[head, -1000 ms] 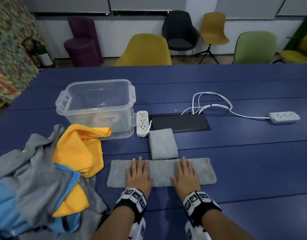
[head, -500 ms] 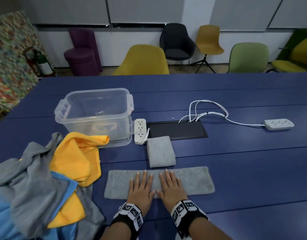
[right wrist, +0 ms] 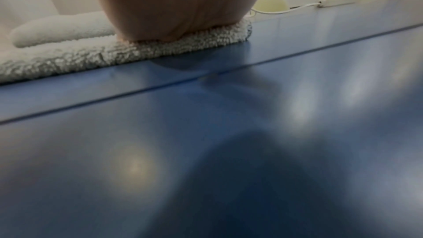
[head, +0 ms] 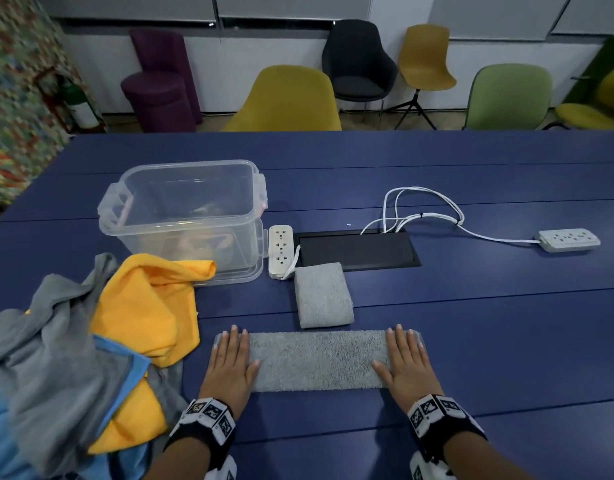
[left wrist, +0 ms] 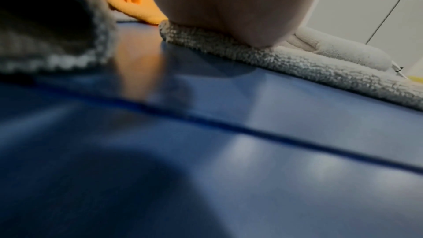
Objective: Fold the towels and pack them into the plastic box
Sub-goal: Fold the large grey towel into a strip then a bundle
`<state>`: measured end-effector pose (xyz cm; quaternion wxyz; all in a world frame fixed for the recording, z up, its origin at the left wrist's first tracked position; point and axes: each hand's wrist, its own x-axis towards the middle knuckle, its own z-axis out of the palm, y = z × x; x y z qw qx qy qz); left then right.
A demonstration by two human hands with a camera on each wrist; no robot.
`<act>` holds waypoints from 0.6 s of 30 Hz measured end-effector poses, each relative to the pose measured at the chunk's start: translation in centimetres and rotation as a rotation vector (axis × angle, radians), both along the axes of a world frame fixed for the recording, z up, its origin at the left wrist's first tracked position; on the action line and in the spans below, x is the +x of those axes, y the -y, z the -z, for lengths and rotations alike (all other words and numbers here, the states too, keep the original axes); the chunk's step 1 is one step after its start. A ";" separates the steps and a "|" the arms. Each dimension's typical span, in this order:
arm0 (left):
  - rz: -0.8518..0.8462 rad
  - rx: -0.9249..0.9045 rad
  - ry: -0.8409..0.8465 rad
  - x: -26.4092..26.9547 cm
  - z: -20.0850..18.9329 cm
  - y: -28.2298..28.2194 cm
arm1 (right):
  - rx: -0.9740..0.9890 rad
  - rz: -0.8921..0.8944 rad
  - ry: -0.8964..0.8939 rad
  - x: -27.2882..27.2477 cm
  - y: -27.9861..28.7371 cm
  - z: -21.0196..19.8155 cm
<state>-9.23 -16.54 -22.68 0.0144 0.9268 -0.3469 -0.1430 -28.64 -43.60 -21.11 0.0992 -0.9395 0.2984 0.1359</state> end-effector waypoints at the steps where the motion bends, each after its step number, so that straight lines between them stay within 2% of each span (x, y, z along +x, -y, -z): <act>1: -0.052 0.021 -0.004 0.0 0.0 0.1 | -0.008 -0.010 -0.018 0.1 -0.1 0.3; 4: -0.216 -0.064 0.031 -0.3 -2.2 0.2 | -0.139 -0.065 0.042 0.5 -0.1 -0.3; 7: -0.438 -0.079 -0.089 0.1 -4.2 0.5 | -0.121 0.001 0.003 1.8 -1.5 -2.8; 8: -0.526 -0.103 -0.119 0.3 -4.7 0.4 | -0.114 -0.003 0.042 2.4 -2.5 -4.0; 10: -0.686 -0.174 -0.222 0.9 -5.5 0.3 | -0.225 -0.150 0.201 4.3 -5.2 -5.8; 12: -0.779 -0.226 -0.356 1.5 -5.8 0.3 | -0.118 -0.336 0.226 6.4 -8.3 -7.4; 13: -0.799 -0.233 -0.398 1.8 -5.8 0.3 | -0.014 -0.393 0.152 7.4 -9.9 -7.7; 15: -0.769 -0.191 -0.452 2.1 -6.2 0.2 | 0.150 -0.359 0.003 9.4 -12.1 -8.1; 18: -0.701 -0.164 -0.508 2.3 -6.4 -0.3 | 0.263 -0.213 -0.125 11.2 -13.5 -7.2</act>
